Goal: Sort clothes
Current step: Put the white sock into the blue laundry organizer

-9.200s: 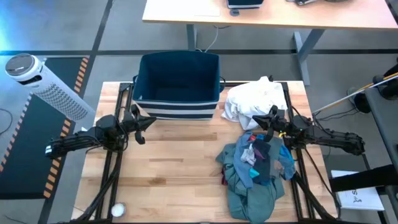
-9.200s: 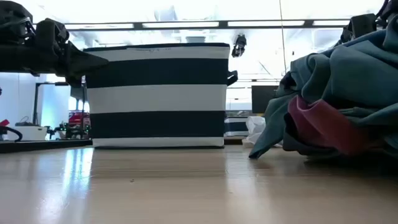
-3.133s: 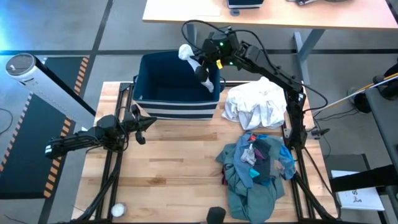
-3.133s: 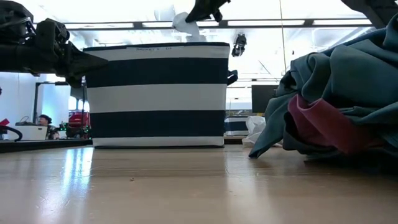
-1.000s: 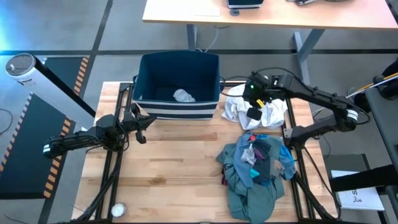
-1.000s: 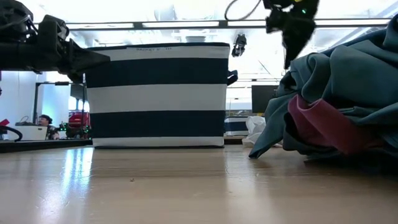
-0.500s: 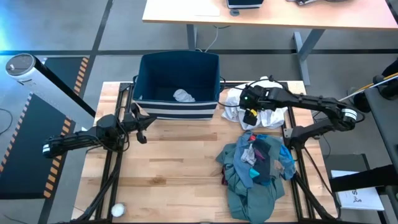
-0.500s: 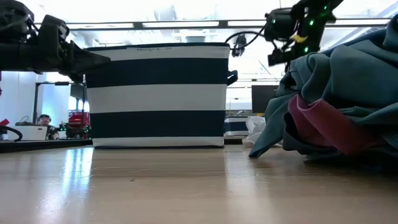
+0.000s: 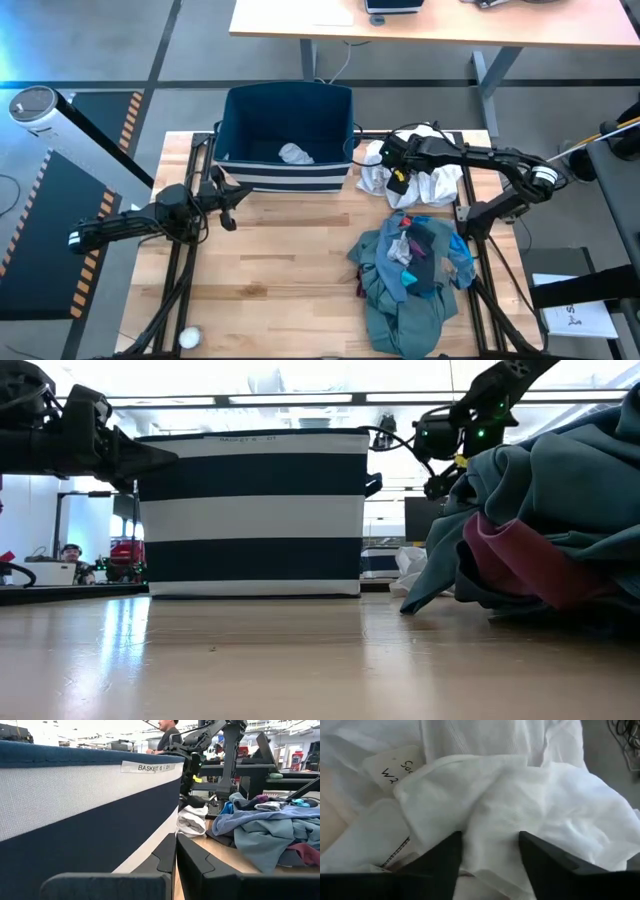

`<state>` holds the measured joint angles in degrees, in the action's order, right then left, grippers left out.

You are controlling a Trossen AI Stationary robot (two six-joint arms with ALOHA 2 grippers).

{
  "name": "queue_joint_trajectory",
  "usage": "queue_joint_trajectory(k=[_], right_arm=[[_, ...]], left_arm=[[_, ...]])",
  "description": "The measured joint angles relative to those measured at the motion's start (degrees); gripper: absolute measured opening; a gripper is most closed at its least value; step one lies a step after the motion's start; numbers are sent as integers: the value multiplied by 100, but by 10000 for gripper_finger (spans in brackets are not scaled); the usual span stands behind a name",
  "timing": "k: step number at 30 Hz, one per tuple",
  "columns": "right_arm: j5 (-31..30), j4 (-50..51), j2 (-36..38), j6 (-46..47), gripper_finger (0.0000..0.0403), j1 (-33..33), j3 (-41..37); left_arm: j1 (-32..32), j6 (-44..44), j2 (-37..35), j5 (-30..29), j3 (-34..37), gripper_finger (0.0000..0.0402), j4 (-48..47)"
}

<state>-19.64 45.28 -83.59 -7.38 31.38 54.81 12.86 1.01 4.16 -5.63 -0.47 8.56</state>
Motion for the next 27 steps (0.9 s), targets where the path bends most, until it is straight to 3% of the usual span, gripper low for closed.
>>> queue_joint_trajectory(k=[5,7,16,27], right_arm=[[-1,109,127,-77,37,-5,0],[-2,221,255,-93,12,-9,1],[7,1296,969,279,4,-263,829],[60,1400,1779,636,1,-944,2611]], left_arm=[[0,15,18,-1,0,0,-2],[0,22,28,-2,0,0,-7],[0,22,42,-2,0,0,0],[0,24,59,-92,0,0,-1]])
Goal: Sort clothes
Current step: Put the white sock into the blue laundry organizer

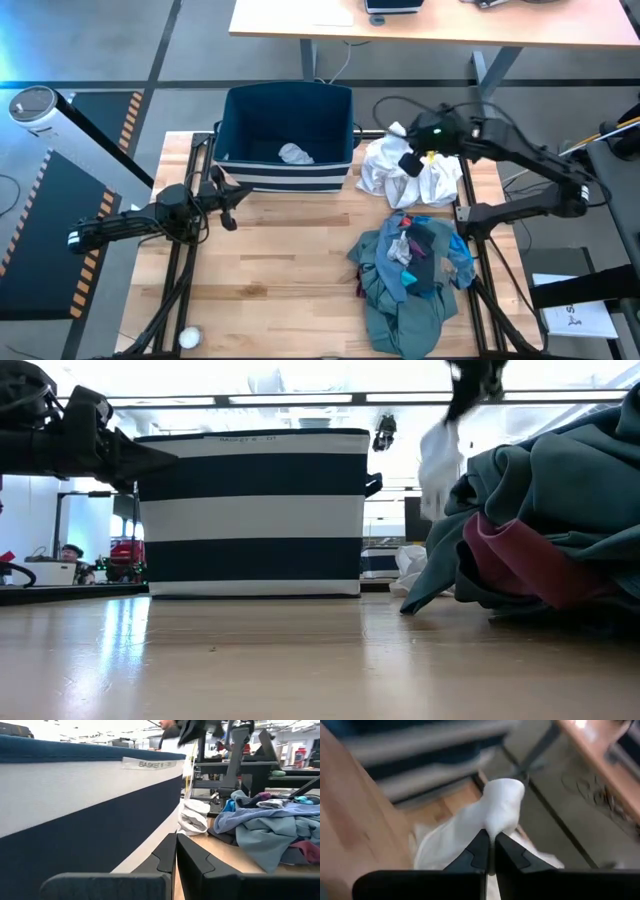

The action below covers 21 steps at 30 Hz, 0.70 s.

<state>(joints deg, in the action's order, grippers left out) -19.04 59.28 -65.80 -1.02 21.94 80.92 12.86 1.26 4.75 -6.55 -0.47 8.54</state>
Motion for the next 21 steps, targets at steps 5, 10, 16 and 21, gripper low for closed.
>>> queue_joint_trajectory(k=[5,10,16,21], right_arm=[[14,-255,7,-6,1,-321,711],[389,-1274,4,-209,1,-549,947],[596,-2585,-128,-410,0,-625,967],[630,-3409,-515,-610,0,-625,967]], left_arm=[[0,-1,4,-65,0,0,2],[0,-2,4,-65,0,0,1],[0,-2,4,-64,0,0,2],[0,16,4,-64,0,0,5]])
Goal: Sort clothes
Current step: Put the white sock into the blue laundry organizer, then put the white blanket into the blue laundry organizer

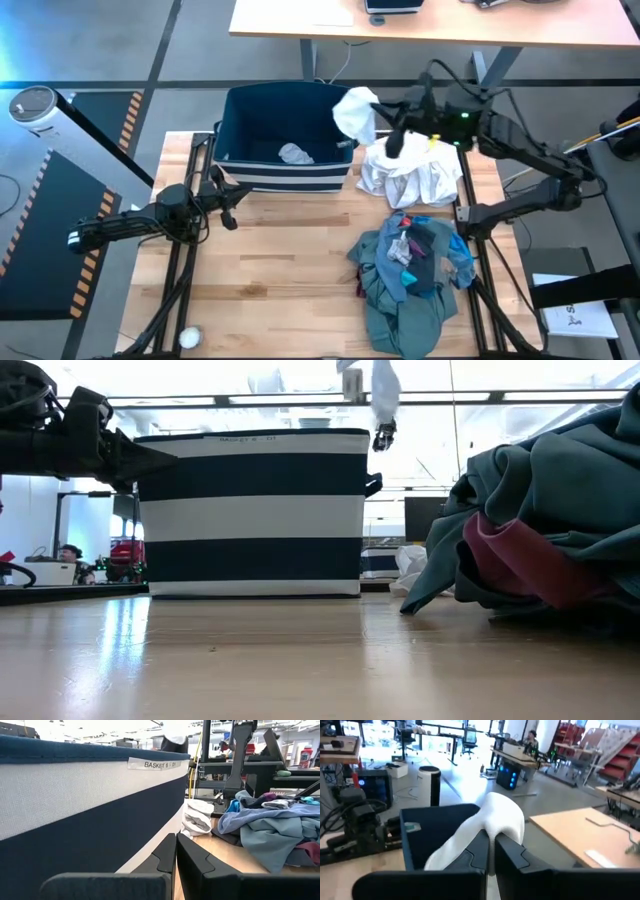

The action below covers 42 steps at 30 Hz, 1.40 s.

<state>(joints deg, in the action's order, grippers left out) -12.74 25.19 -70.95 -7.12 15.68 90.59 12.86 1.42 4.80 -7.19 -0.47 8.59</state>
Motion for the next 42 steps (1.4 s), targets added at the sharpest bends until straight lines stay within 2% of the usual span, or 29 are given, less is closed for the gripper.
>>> queue_joint_trajectory(k=[4,15,18,24,33,42], right_arm=[[275,-400,-471,-48,0,2,-2],[292,-574,-1987,-246,0,4,313],[306,-389,-2386,-234,0,2,637],[376,598,-3241,3,4,4,1649],[373,2126,-4188,7,79,-4,3223],[314,2968,-4242,-212,161,-4,3750]], left_arm=[[0,2,0,1,0,0,1],[0,43,0,1,0,0,64],[0,74,0,1,0,0,88],[0,87,0,1,0,0,88],[-1,87,2,1,0,0,83],[-2,93,12,2,0,0,78]])
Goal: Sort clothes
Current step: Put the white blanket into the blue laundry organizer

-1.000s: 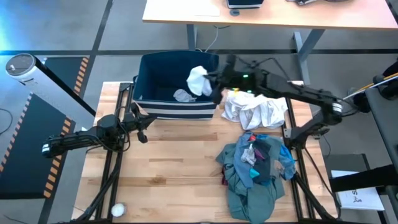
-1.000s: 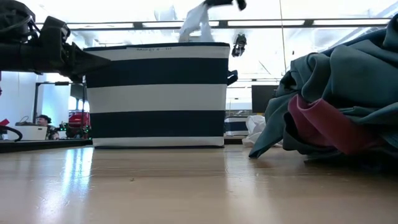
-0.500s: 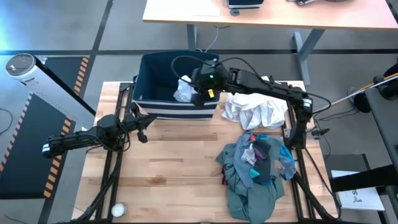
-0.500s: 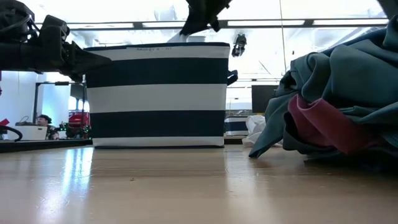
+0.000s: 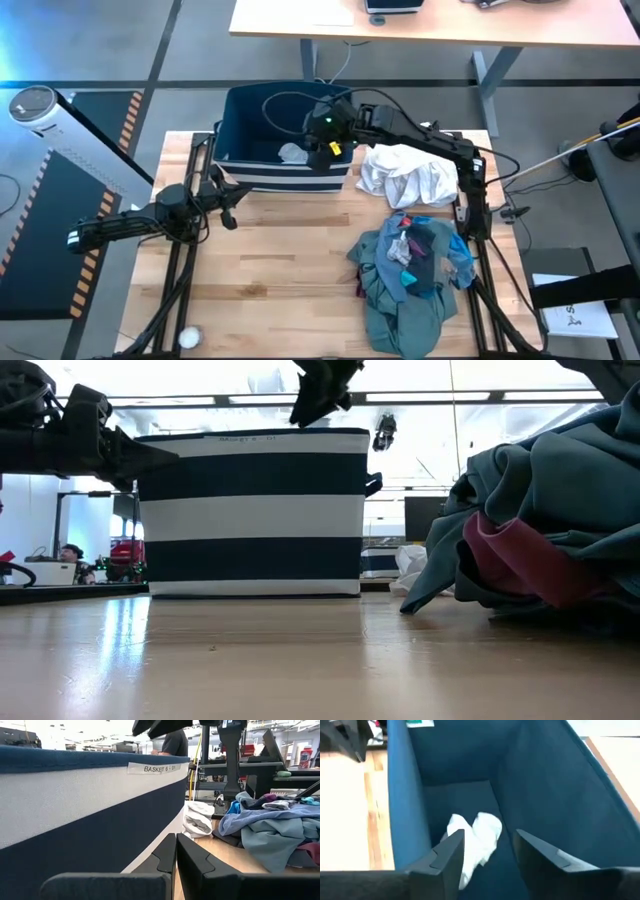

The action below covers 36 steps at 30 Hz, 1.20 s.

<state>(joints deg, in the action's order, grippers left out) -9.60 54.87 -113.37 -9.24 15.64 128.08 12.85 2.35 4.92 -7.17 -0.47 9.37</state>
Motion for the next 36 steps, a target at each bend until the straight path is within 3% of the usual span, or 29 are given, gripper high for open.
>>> queue_joint_trajectory(k=[5,8,14,22,29,36], right_arm=[[-356,1252,191,-80,153,22,435],[-699,2055,330,26,125,28,510],[-693,3503,645,524,62,65,446],[-694,3494,1372,698,4,101,-311],[-690,3116,2144,783,8,194,-1567],[-653,2509,2881,780,9,318,-3304]], left_arm=[[0,2,23,-1,0,0,-15],[2,5,30,0,0,0,1],[2,1,42,2,-1,0,-3],[2,-120,117,2,0,0,-5],[-1,-174,284,2,-1,0,-3],[1,-238,435,2,-2,0,144]])
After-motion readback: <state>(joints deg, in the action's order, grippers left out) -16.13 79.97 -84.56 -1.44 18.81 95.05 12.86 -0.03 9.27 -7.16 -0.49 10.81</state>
